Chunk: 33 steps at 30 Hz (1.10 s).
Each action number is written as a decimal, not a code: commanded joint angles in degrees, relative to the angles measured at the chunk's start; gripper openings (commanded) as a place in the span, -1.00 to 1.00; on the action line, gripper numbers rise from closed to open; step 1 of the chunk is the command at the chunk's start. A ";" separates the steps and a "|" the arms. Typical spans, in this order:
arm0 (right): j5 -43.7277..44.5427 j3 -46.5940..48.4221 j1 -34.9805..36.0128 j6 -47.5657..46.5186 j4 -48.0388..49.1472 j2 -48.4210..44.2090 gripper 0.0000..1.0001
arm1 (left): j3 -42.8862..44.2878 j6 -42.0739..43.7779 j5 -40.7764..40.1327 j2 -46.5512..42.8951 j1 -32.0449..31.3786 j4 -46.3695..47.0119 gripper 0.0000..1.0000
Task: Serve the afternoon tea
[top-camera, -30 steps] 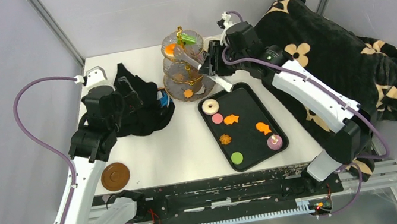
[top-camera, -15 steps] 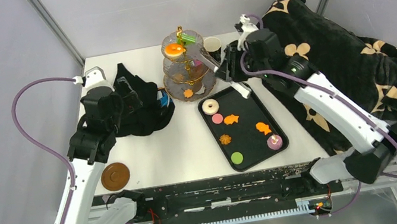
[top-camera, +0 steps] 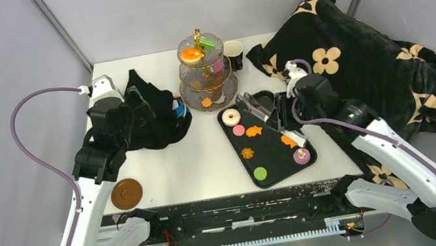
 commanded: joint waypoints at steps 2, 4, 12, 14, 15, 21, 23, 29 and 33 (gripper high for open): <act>-8.12 -7.58 -0.46 4.56 9.80 3.59 -0.17 | -0.68 0.74 -0.70 -1.78 0.39 0.96 0.98; -8.08 -9.42 -0.68 5.80 12.08 5.06 -0.18 | -1.33 0.12 0.07 -2.17 0.37 0.95 0.98; -5.91 -10.67 -3.56 5.79 15.84 9.74 -0.13 | -0.89 1.61 -2.90 -2.57 0.40 -0.09 0.98; -6.01 -10.66 -4.25 5.92 16.77 11.18 -0.13 | -0.67 1.59 -3.06 -2.35 0.40 -0.08 0.98; -5.98 -10.63 -4.50 5.98 17.37 11.85 -0.12 | -0.61 1.61 -3.21 -2.19 0.40 -0.09 0.98; -6.79 -9.41 -5.53 5.66 19.69 16.56 -0.10 | 0.17 1.71 -3.54 -1.34 0.40 0.03 0.98; -7.18 -9.28 -5.63 5.61 20.58 17.92 -0.10 | 0.60 1.77 -3.54 -1.00 0.39 0.11 0.98; -9.24 -9.56 -5.89 5.82 22.00 20.47 -0.09 | 1.31 1.89 -3.61 -0.29 0.41 0.24 0.98; -10.08 -9.88 -6.01 5.73 22.12 21.21 -0.09 | 1.22 1.80 -3.54 -0.24 0.40 0.50 0.98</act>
